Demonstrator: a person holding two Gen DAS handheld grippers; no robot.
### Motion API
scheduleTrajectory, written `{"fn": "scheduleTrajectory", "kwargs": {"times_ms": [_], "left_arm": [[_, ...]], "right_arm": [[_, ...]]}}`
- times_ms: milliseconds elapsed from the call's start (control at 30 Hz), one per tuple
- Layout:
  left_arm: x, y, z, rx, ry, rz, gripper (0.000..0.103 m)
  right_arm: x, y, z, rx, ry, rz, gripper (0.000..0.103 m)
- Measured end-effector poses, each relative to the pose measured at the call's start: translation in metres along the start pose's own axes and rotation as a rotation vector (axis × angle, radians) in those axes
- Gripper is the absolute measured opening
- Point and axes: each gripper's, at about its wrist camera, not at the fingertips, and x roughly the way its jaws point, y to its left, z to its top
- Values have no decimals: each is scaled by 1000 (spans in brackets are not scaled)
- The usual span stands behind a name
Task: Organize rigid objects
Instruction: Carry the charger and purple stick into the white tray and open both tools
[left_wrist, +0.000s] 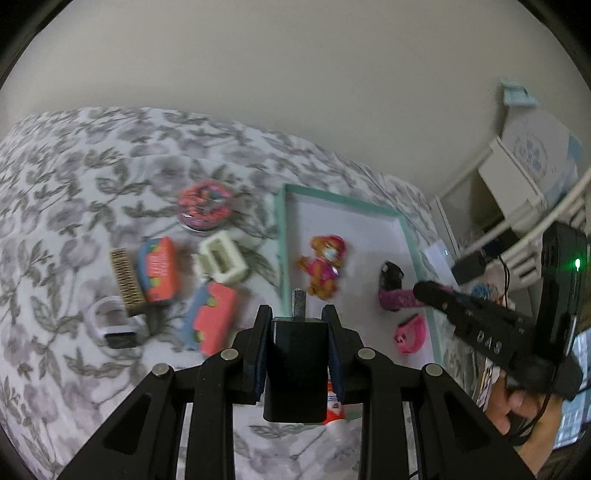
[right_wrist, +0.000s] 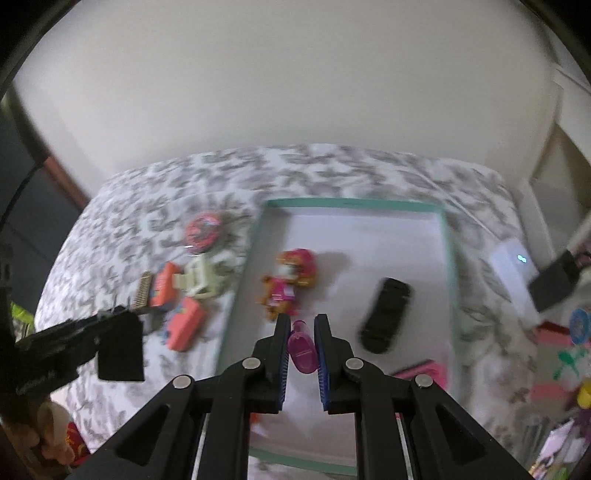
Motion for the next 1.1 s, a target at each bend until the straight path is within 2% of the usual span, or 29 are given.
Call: {"fn": "scheduleTrajectory", "kwargs": {"times_ms": [200, 333, 500, 767, 867, 1100], "left_arm": [[23, -26, -1, 78, 36, 2, 28], [39, -30, -1, 85, 62, -5, 28], [63, -34, -2, 97, 98, -3, 28], [90, -42, -4, 118, 131, -21, 28], [97, -44, -3, 120, 132, -35, 29], [105, -45, -1, 127, 142, -44, 29]], "right_arm": [[-5, -37, -7, 78, -18, -120, 14], [2, -60, -12, 107, 2, -211, 14], [13, -78, -18, 133, 31, -281, 14], [20, -84, -17, 148, 28, -293, 14], [18, -80, -13, 170, 1, -246, 14], [27, -67, -6, 158, -10, -228, 14]]}}
